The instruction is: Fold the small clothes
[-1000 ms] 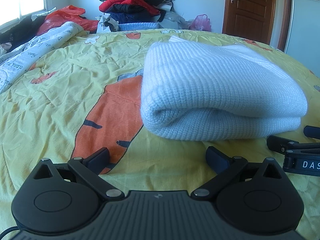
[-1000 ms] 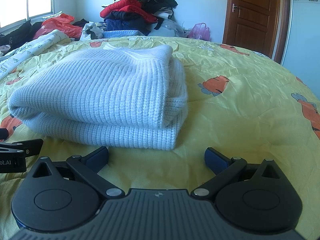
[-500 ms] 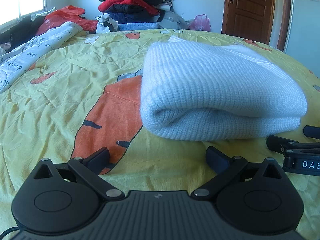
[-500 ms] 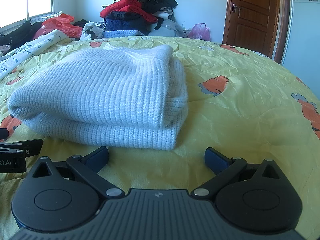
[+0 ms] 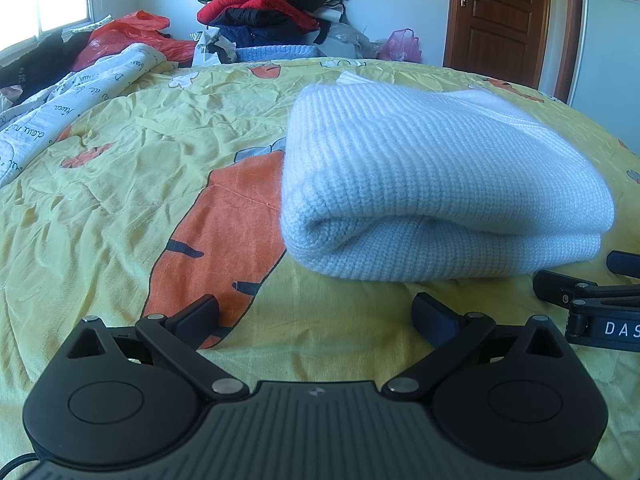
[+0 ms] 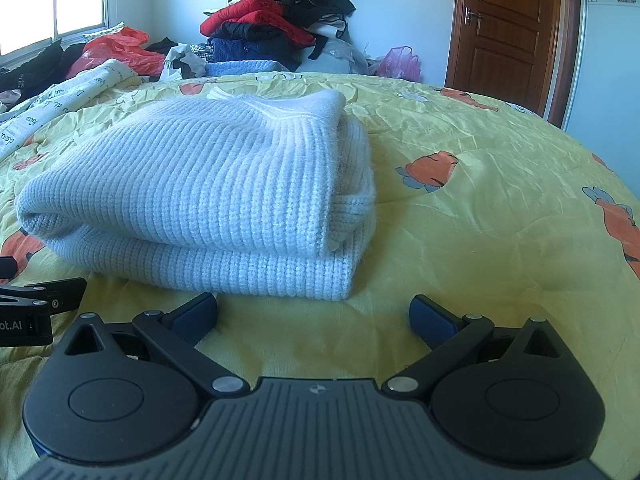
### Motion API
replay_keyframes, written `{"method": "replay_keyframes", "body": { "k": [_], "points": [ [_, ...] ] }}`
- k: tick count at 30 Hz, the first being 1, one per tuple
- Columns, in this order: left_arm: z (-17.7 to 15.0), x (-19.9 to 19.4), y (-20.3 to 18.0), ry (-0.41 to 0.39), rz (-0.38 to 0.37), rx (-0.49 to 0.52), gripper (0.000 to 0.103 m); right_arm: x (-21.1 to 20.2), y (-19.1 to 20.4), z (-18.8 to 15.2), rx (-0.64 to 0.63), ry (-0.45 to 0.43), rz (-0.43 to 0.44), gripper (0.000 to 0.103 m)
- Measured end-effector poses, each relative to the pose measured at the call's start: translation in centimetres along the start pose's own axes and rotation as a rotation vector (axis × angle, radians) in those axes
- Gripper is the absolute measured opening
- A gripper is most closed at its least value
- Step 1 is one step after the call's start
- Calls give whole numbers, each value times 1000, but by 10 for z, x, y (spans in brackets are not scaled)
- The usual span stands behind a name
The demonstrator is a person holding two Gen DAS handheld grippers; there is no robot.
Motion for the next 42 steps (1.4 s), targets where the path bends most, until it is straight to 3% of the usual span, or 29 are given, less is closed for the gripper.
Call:
{"method": "replay_keyframes", "body": {
  "k": [33,42],
  "points": [
    [0,1,1,1,-2,-2,103,-1,-1,-1,7,2,12,103],
    [4,5,0,36,46,-38,103,-5,6,-2,17,8,15,103]
  ]
}}
Point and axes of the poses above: each gripper's, at about its wrist camera, not at the fingertips, and x roughly the way its jaws point, y to its left, z to its top, the point moved 9 cm from there along x, roughly the way its jaws point, and after that the axes turned 3 degrees about z, right-handed, at the moved point
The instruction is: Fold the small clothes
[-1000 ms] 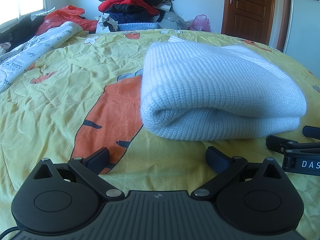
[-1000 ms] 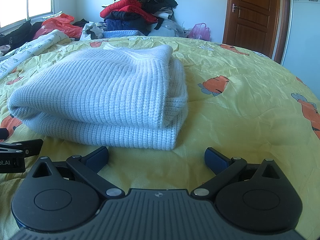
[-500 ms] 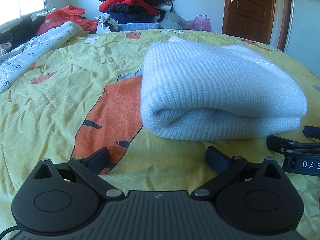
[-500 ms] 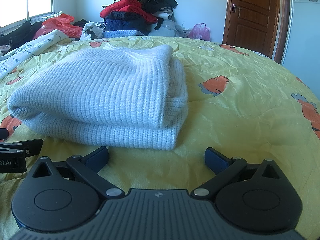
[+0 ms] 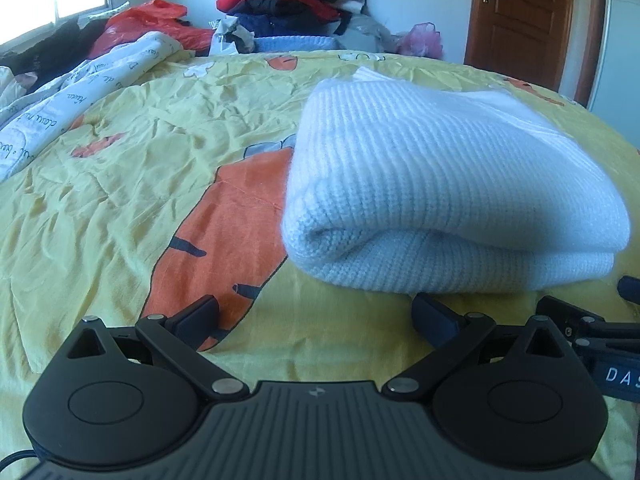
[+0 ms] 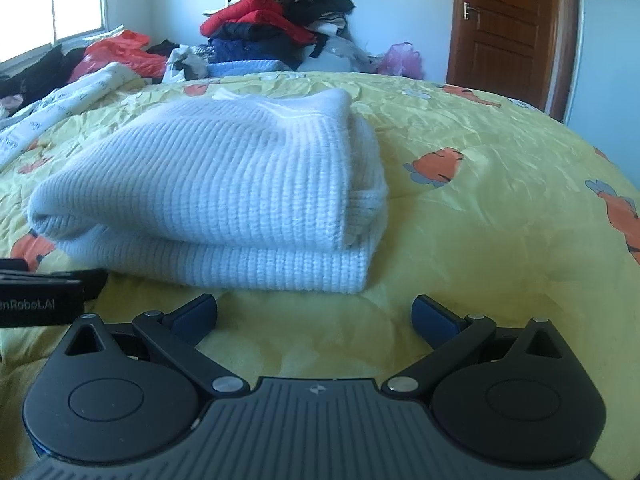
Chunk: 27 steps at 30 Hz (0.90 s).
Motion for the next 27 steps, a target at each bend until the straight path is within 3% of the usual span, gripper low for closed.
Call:
{"method": "replay_keyframes", "body": {
  "k": [4,7,10,14,17,20,27],
  "points": [
    [-5,-6,0,-10,-23,7,103,-7,-3,-2,21,-13,12,102],
    [-12,-22,6,-20,-58,-46,103,-22,-5,-11,68,-19,14,102],
    [-25,-37,10,-85,-111,-115,103,-36,-7,-21,109,-39,33,102],
    [-21,-49,4,-127,-66,-59,103,-37,-6,-21,100,-36,12,103],
    [-23,-58,-2,-169,-95,-41,103,-37,-4,-21,87,-41,10,103],
    [-35,-42,-4,-77,-77,-14,103,-35,-6,-21,100,-35,15,103],
    [-37,-44,0,-71,-79,-19,103,-33,-2,-22,61,-10,-18,103]
  ]
}}
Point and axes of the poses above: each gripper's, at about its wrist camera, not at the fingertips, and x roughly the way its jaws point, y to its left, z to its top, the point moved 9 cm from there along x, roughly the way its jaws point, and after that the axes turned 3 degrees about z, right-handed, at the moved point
